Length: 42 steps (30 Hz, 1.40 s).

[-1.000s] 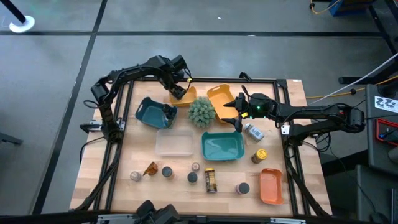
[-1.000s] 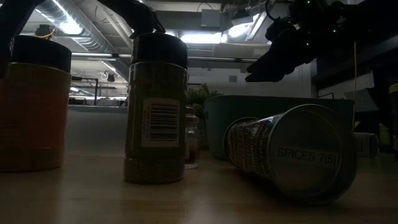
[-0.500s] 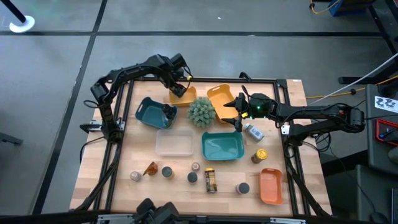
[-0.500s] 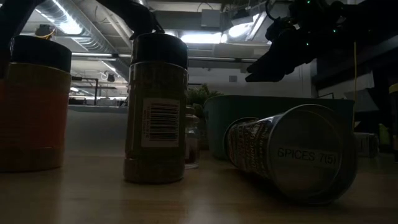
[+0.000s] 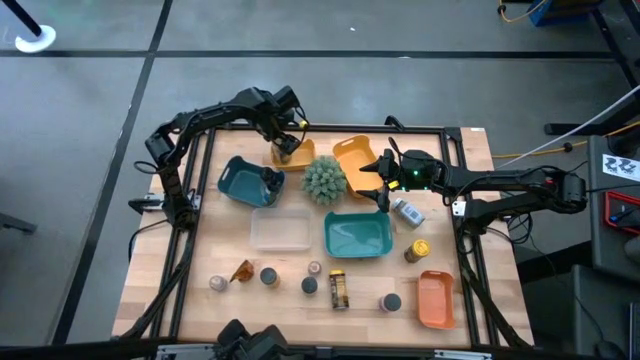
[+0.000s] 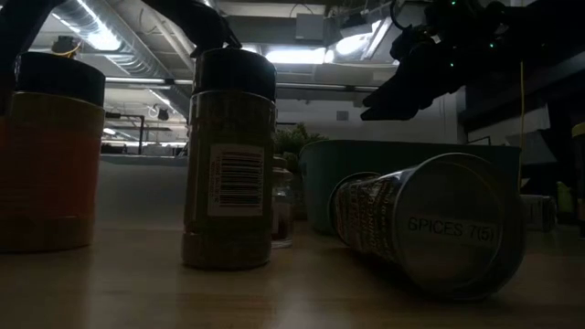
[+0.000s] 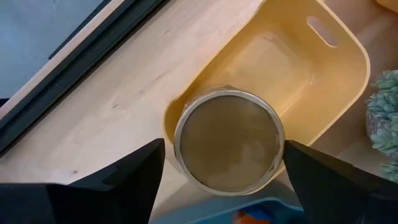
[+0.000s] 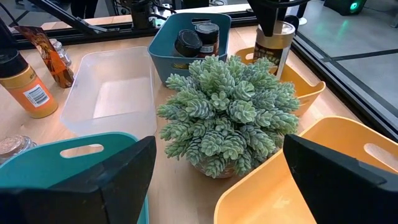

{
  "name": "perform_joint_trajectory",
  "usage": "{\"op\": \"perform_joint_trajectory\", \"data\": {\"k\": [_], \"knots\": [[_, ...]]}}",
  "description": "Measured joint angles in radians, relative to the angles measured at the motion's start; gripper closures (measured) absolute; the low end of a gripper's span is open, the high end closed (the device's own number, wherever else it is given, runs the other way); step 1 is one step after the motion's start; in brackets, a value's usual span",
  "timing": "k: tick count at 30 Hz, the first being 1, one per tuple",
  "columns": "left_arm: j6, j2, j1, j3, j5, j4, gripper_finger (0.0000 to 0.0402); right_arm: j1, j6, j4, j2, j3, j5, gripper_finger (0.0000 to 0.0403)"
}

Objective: Sort spices by type

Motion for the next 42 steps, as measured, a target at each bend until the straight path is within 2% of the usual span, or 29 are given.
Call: {"op": "perform_joint_trajectory", "data": {"k": [14,21,25,31,37,42], "knots": [[0.16,-0.046,0.012,0.001,0.002,-0.031,0.0092,0.0,0.0,0.023,0.0,0.0,0.001,0.0052],[0.219,-0.13,0.014,0.001,0.012,-0.068,0.0092,0.0,0.002,-0.044,-0.001,0.054,0.11,0.0052],[0.269,-0.179,0.013,0.001,0.013,-0.044,0.0092,0.0,0.004,-0.196,-0.001,0.146,0.158,0.0052],[0.301,-0.21,0.011,0.001,0.024,0.036,0.0092,0.0,0.059,-0.505,-0.001,0.307,0.161,0.0052],[0.344,-0.211,0.002,-0.018,0.118,0.202,0.0092,0.0,0.219,-0.849,-0.002,0.421,0.178,0.0052],[0.362,-0.211,-0.021,-0.054,0.159,0.314,0.0092,0.0,0.385,-1.058,0.0,0.431,0.222,0.0052]]}}
